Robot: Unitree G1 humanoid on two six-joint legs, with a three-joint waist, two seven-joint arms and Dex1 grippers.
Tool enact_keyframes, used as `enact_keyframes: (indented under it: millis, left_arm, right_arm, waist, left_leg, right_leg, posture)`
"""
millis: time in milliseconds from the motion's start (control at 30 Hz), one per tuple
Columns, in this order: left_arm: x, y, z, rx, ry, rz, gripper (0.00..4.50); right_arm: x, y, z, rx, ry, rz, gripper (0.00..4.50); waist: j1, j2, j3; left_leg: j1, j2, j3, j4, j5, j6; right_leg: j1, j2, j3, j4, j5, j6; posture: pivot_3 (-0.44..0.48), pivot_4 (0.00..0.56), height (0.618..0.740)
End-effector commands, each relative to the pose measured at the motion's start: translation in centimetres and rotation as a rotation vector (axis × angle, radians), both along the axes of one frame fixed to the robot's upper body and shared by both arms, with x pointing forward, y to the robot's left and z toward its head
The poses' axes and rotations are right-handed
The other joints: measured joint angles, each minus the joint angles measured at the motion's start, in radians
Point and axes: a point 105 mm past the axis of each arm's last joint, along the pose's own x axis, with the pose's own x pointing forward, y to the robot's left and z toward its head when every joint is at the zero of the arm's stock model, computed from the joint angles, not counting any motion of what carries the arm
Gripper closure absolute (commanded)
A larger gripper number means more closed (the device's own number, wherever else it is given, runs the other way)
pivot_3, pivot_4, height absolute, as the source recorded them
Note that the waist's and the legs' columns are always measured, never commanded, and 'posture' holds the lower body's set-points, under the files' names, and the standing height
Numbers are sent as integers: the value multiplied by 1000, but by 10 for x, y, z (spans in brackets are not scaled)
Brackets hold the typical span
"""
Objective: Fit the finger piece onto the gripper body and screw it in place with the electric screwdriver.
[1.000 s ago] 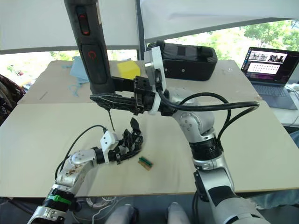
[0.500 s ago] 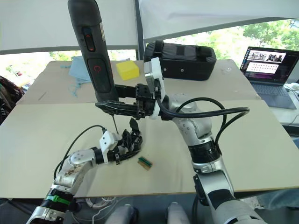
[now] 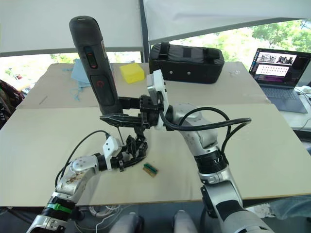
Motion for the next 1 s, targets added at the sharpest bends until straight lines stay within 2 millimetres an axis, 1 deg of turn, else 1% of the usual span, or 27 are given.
enact_keyframes:
  millis: [33,467,1000]
  left_arm:
    - [-9,-3,-8,9,37,-37,2188]
    - [-10,-2,-10,11,50,-35,2188]
    - [-10,-3,-12,14,66,-38,2188]
  right_arm:
    - [-6,-2,10,41,-70,7,2598]
    - [-5,1,-1,2,-75,-3,2598]
    - [-1,1,-10,-15,-70,-17,2598]
  waist:
    - [0,0,0]
    - [0,0,0]
    - [0,0,0]
  left_leg:
    - [0,0,0,0,0,0]
    - [0,0,0,0,0,0]
    - [0,0,0,0,0,0]
  right_leg:
    - [0,0,0,0,0,0]
    - [0,0,0,0,0,0]
    - [0,0,0,0,0,0]
  posture:
    - [0,150,740]
    - [0,150,740]
    - [0,150,740]
